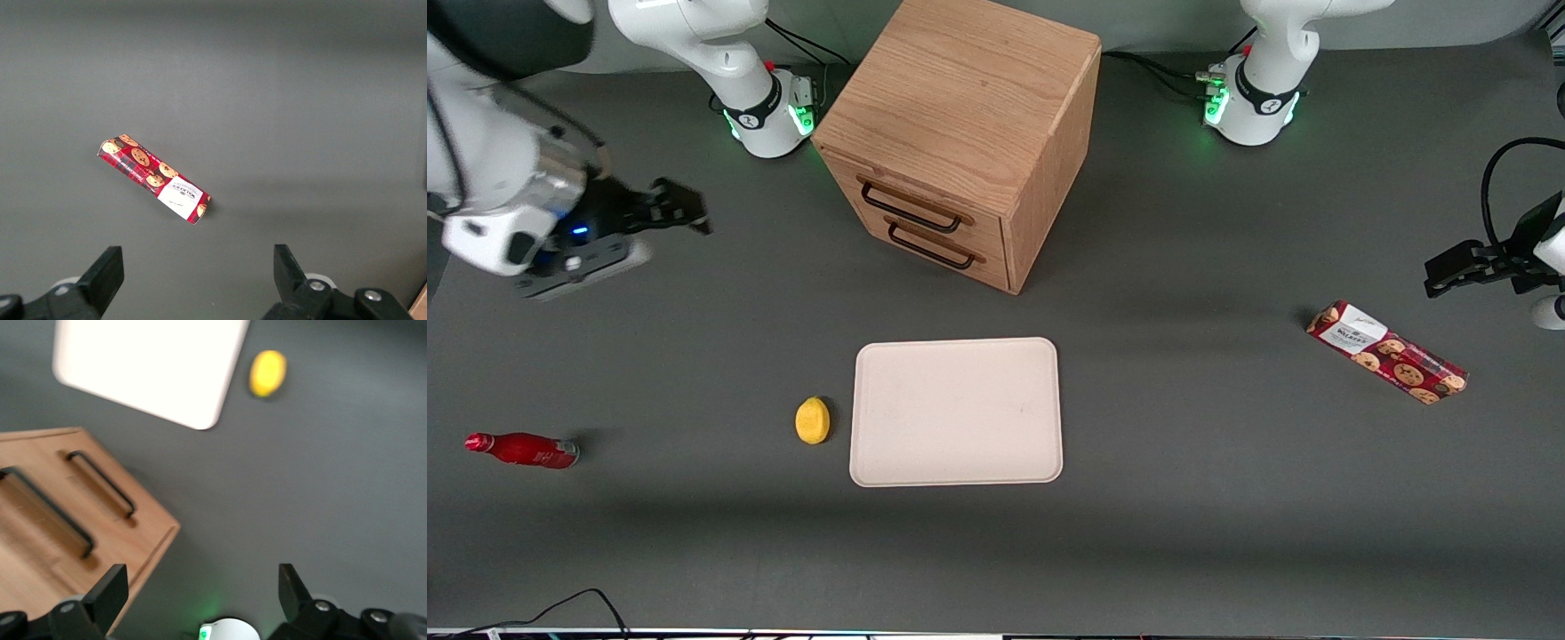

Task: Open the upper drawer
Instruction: 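Move the right gripper to the upper drawer's black handle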

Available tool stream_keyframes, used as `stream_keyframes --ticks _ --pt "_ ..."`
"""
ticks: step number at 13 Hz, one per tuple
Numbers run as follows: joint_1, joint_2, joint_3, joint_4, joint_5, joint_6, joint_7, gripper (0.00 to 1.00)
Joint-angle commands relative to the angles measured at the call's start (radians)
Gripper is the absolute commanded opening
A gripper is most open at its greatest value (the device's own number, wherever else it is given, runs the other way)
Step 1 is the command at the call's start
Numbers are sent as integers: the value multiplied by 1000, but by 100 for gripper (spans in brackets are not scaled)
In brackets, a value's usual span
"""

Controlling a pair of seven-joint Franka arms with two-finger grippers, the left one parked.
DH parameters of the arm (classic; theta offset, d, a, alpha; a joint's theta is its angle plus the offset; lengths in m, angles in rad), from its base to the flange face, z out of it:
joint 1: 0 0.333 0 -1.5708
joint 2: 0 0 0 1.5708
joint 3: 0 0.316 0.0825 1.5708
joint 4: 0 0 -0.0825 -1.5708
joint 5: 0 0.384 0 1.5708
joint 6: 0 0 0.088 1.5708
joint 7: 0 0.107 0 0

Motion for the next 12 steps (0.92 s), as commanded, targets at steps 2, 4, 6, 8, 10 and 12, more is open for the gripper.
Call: stream_keyframes --ticks 2,4,6,8,10,12 --pt "133 10 -28 14 37 -17 -20 100" --pt "134 28 -5 14 89 -11 -68 100" --pt "134 56 -1 14 141 41 -282 100" --pt "136 77 -1 14 218 92 -378 100" --pt "154 90 -1 13 247 125 -382 100" --pt "164 106 -1 10 247 133 -380 100"
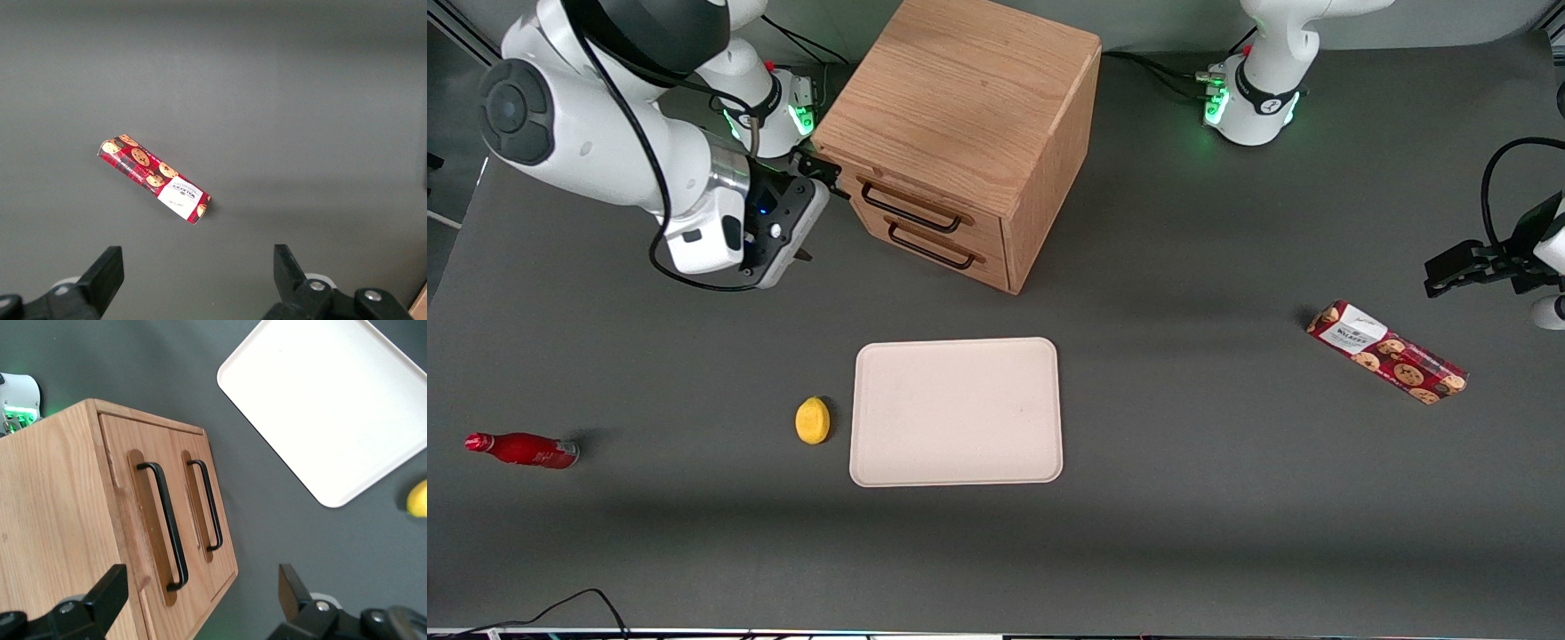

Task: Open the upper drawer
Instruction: 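Move the right gripper to the upper drawer's black handle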

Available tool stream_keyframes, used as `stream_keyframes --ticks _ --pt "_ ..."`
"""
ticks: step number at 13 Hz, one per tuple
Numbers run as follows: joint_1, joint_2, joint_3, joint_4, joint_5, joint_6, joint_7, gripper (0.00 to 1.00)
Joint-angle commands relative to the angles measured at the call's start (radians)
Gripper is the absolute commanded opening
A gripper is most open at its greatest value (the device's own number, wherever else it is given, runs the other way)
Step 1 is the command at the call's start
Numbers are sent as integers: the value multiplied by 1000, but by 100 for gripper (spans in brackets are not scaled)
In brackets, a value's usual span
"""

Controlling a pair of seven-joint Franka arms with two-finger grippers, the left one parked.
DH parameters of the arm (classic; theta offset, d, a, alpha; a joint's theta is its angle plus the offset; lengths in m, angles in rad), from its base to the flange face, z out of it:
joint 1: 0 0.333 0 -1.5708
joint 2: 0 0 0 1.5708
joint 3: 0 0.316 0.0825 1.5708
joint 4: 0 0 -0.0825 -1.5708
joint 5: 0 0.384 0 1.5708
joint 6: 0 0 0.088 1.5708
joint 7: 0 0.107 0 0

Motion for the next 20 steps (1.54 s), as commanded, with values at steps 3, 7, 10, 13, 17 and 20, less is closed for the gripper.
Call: stream_keyframes --ticks 3,7,10,13,17,20 --pt "22 92 -3 -13 23 8 -26 100" --pt "55 163 -1 -19 24 22 -24 100" --pt "65 168 36 -63 26 40 -23 100" --pt "65 166 71 -106 27 75 -18 100" --pt "65 166 85 -155 27 135 -20 100" --pt "65 160 89 -174 27 134 -20 100"
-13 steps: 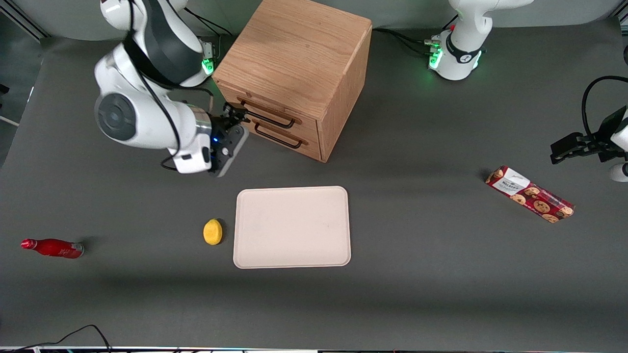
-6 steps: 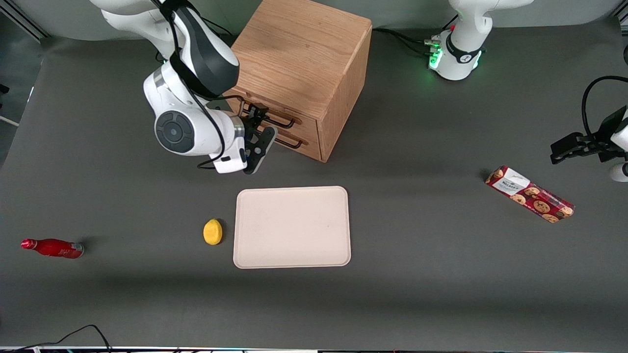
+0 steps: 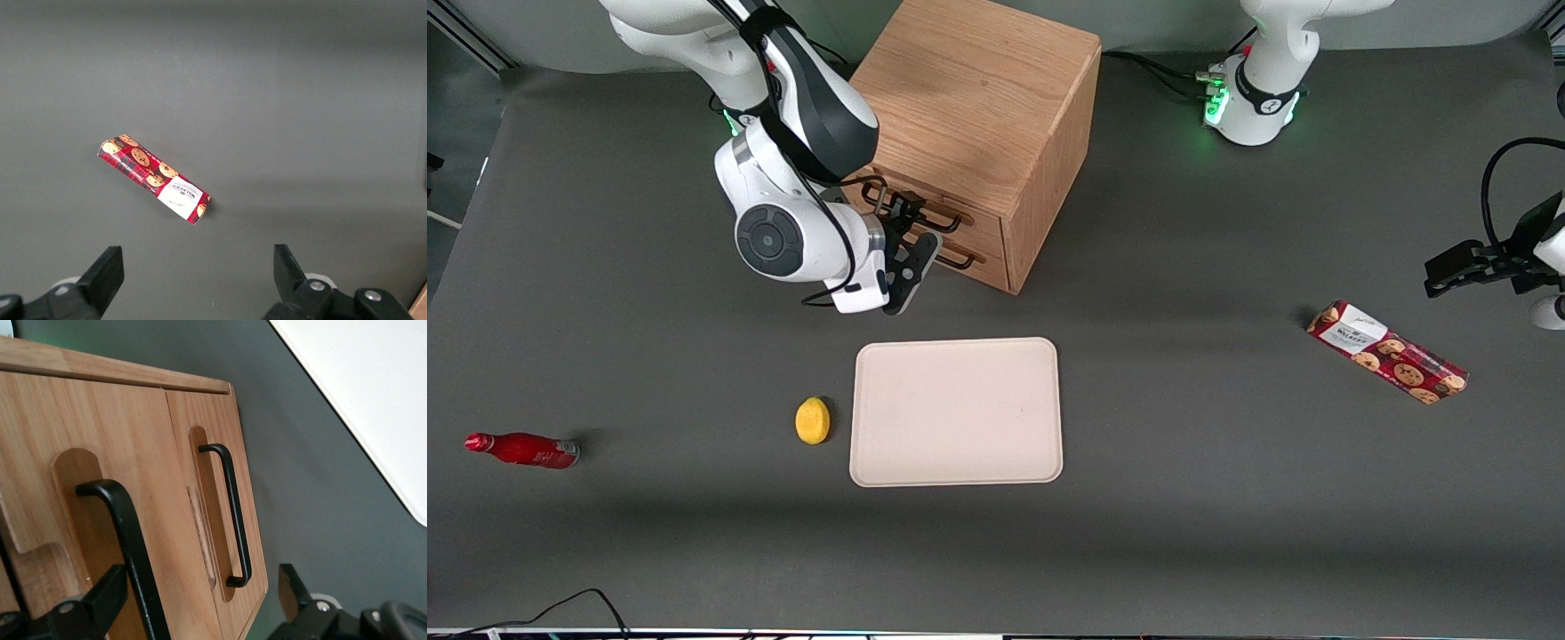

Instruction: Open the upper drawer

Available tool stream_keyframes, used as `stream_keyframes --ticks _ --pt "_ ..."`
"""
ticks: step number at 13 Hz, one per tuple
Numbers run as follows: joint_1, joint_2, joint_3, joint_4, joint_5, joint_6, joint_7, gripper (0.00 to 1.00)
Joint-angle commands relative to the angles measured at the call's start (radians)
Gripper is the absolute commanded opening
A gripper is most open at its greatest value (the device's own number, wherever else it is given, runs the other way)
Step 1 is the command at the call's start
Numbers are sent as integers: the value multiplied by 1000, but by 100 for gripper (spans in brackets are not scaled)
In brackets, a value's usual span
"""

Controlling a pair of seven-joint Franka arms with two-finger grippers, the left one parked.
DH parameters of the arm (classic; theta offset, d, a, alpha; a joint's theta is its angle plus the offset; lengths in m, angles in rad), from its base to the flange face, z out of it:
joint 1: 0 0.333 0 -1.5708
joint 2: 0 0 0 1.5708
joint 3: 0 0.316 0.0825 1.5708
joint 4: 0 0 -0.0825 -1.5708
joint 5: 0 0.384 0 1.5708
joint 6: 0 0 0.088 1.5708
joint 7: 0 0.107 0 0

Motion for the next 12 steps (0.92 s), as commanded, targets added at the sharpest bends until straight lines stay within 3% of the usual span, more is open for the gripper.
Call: stream_keyframes --ticks 1,12 --pt "0 -23 11 -30 24 15 -13 100" --pt "-10 -20 11 -69 5 20 -23 100"
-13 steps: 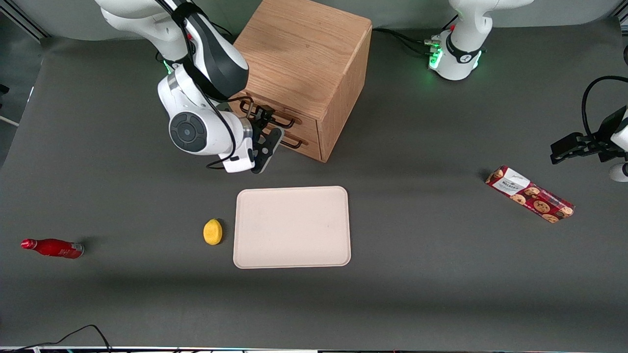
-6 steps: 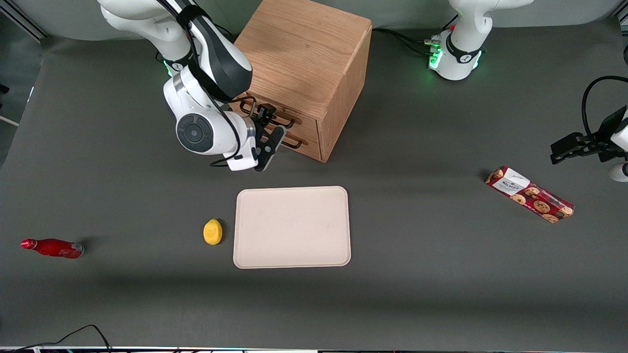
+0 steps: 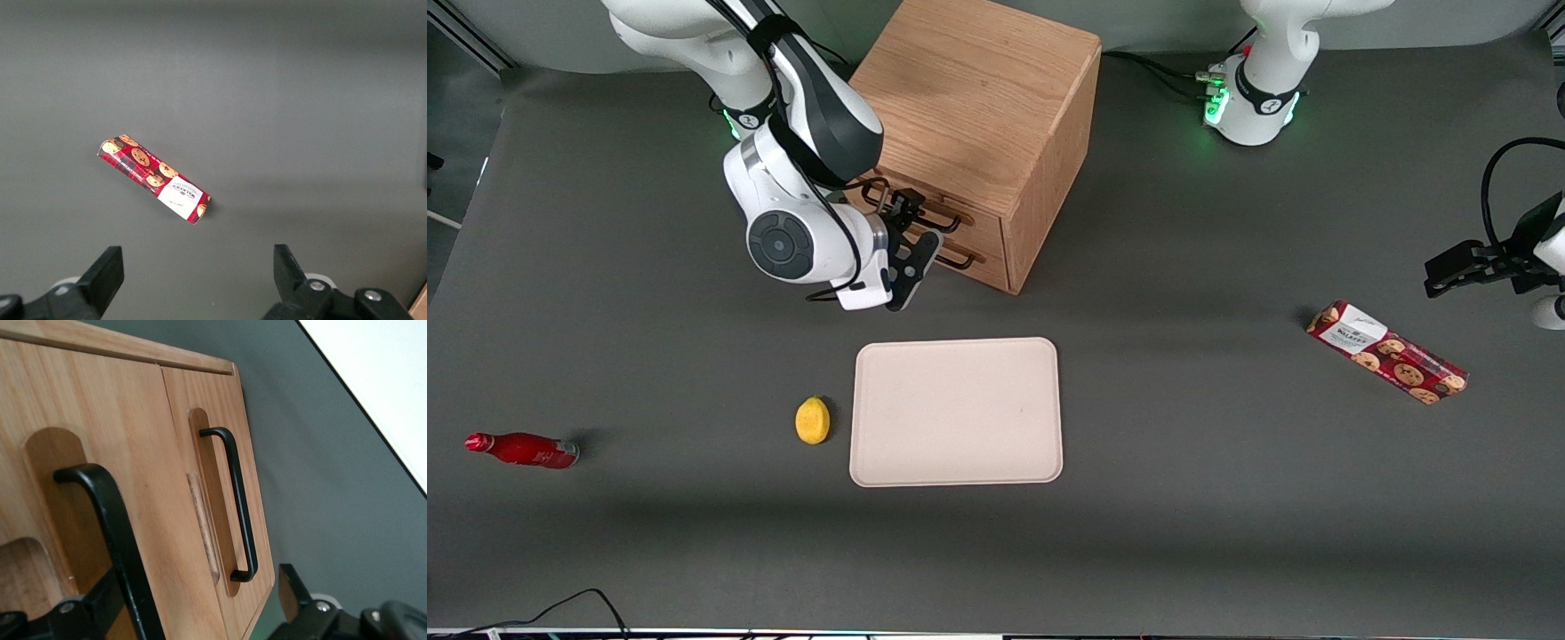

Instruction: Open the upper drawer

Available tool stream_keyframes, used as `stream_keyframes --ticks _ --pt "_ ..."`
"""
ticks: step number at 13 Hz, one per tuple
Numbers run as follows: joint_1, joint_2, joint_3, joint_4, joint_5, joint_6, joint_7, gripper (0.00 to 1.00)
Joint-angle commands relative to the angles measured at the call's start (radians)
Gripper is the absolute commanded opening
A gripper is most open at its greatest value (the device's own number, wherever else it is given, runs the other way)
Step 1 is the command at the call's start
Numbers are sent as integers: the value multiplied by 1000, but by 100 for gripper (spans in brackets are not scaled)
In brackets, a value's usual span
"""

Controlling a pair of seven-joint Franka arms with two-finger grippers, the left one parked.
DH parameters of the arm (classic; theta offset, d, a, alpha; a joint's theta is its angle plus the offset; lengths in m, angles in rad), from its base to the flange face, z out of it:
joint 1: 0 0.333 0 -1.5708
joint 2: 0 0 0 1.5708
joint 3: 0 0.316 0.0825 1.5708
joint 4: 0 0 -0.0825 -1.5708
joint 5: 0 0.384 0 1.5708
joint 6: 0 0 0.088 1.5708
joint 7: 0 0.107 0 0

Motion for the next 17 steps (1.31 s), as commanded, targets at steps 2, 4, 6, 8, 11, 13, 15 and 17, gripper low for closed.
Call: stream_keyframes --ticks 2,4,6,8,11,13,15,17 --pt "-5 -12 -1 -30 4 25 -23 100" --pt "-5 -12 -3 -30 -28 33 -24 100" --pt "-8 -12 -4 -30 -55 51 -24 100" --pt "-12 -10 -7 -29 -59 60 -24 100" --pt "-15 -9 -12 -20 -72 65 -24 100" --pt "-28 -4 -15 -1 -72 64 -36 100" --pt "-34 -3 -15 8 -72 64 -38 100" --pt "-52 -3 -15 20 -72 62 -53 100"
